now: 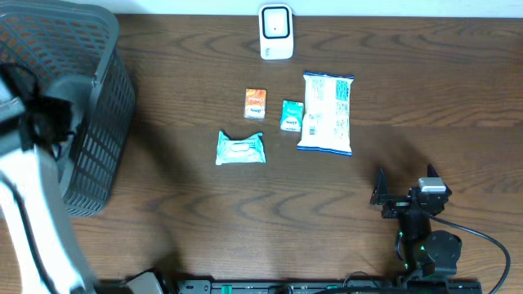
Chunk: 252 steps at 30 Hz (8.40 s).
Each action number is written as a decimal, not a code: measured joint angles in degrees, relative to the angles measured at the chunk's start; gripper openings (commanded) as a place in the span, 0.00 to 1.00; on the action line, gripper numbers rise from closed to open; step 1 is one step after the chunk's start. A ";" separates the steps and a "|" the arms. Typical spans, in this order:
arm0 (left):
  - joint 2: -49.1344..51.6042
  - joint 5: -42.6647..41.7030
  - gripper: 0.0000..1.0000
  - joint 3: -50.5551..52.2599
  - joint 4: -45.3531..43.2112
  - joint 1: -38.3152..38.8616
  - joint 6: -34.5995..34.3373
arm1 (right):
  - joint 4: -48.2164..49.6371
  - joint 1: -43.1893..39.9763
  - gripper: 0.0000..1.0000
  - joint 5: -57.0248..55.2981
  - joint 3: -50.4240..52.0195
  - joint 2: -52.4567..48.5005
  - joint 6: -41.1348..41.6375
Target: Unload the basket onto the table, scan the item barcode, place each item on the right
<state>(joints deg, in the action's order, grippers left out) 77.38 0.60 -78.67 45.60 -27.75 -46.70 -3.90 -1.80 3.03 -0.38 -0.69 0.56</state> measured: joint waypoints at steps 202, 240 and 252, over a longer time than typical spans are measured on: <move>8.39 -1.05 0.98 0.39 10.78 29.09 48.09 | 0.00 0.00 0.99 0.00 0.00 0.00 0.00; 8.39 -1.05 0.98 0.39 10.78 29.09 48.09 | 0.00 0.00 0.99 0.00 0.00 0.00 0.00; 8.39 -1.05 0.98 0.39 10.78 29.09 48.09 | 0.02 0.00 0.99 0.00 0.00 0.00 0.00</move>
<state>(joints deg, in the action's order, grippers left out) 85.78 -0.45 -78.28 56.38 1.34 1.39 -3.88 -1.80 3.03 -0.38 -0.69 0.56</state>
